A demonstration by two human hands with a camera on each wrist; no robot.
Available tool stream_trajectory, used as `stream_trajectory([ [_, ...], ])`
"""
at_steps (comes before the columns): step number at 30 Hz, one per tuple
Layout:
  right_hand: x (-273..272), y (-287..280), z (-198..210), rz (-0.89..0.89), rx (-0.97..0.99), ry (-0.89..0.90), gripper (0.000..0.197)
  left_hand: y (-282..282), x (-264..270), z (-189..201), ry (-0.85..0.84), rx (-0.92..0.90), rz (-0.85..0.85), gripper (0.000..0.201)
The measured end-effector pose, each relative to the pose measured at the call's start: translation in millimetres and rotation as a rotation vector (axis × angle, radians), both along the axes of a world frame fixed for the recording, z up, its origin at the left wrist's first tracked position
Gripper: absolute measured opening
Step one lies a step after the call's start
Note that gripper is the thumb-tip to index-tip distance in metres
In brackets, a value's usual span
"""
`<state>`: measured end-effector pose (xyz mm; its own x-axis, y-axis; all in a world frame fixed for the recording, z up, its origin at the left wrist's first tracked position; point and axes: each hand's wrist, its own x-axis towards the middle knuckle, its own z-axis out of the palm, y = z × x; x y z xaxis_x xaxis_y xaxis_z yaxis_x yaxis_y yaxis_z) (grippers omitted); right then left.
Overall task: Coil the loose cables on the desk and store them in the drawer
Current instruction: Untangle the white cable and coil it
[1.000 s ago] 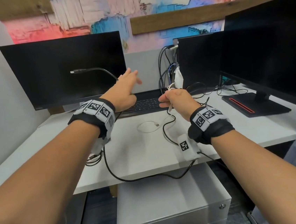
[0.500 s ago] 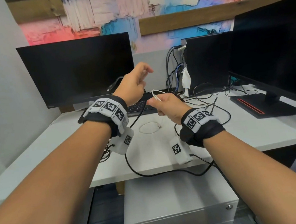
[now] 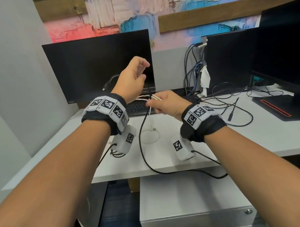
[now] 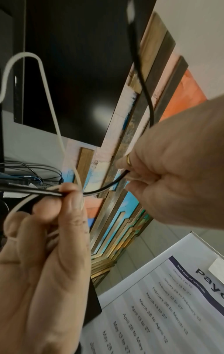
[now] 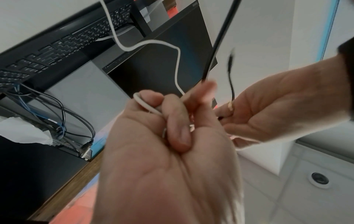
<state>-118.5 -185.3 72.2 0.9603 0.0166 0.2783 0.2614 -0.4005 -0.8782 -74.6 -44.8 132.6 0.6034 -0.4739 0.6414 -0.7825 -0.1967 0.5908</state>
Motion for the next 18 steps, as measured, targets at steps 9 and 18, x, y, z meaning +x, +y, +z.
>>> stream_trajectory([
  [9, 16.3, -10.1, 9.1, -0.105, 0.113, 0.034, 0.015, 33.2, 10.6, -38.0, 0.073, -0.048, 0.123, 0.009],
  [18, 38.2, -35.5, 33.4, -0.182, 0.174, -0.071, 0.012, 29.6, 20.0, -82.8, 0.465, 0.727, 0.141, 0.016],
])
